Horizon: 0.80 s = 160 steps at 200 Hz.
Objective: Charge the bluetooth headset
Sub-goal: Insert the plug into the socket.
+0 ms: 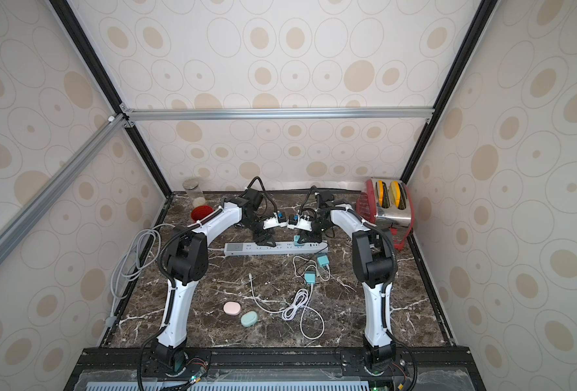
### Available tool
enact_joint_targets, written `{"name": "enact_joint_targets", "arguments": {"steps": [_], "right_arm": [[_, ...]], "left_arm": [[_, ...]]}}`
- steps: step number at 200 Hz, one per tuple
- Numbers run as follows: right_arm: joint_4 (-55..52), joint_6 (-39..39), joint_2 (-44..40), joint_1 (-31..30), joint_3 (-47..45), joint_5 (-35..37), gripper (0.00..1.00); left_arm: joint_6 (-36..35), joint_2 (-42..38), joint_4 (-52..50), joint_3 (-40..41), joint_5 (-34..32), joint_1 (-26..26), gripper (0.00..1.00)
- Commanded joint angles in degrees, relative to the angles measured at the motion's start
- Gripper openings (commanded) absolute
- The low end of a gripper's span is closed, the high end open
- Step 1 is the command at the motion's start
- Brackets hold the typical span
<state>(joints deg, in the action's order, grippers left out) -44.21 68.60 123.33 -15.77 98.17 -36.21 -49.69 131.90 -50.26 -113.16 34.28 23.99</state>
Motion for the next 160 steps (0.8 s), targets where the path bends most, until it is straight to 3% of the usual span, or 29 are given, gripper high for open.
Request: {"name": "enact_joint_targets", "arguments": {"steps": [1,30,53,74,123,141,160], "right_arm": [[-5.69,-0.41,6.22,-1.78,-4.03,6.94,0.0],[-5.96,-0.6,6.22,-1.3,-3.56,6.17,0.01],[-6.66,-1.75,6.66,-0.56,-1.94,4.67,0.16],[-4.13,-3.08,4.94,1.3,-2.41,-0.15,0.38],[-1.42,-4.02,-1.03,1.54,-2.73,-4.3,0.6],[1.84,-6.13,-4.06,1.78,-4.59,-5.08,0.81],[5.97,-8.92,-7.94,1.88,-7.21,-6.17,0.87]], "left_arm": [[0.3,-2.96,-0.73,-0.7,2.79,-0.25,0.66],[0.66,-4.08,0.49,0.56,3.1,-0.25,0.66],[0.88,-4.31,0.73,0.66,3.14,-0.26,0.66],[0.99,-4.5,0.78,0.75,3.08,-0.24,0.66],[1.25,-5.45,1.68,1.47,2.74,-0.21,0.66],[1.44,-5.61,1.83,1.59,2.71,-0.26,0.66],[1.64,-5.84,2.41,1.88,2.88,-0.24,0.66]]}}
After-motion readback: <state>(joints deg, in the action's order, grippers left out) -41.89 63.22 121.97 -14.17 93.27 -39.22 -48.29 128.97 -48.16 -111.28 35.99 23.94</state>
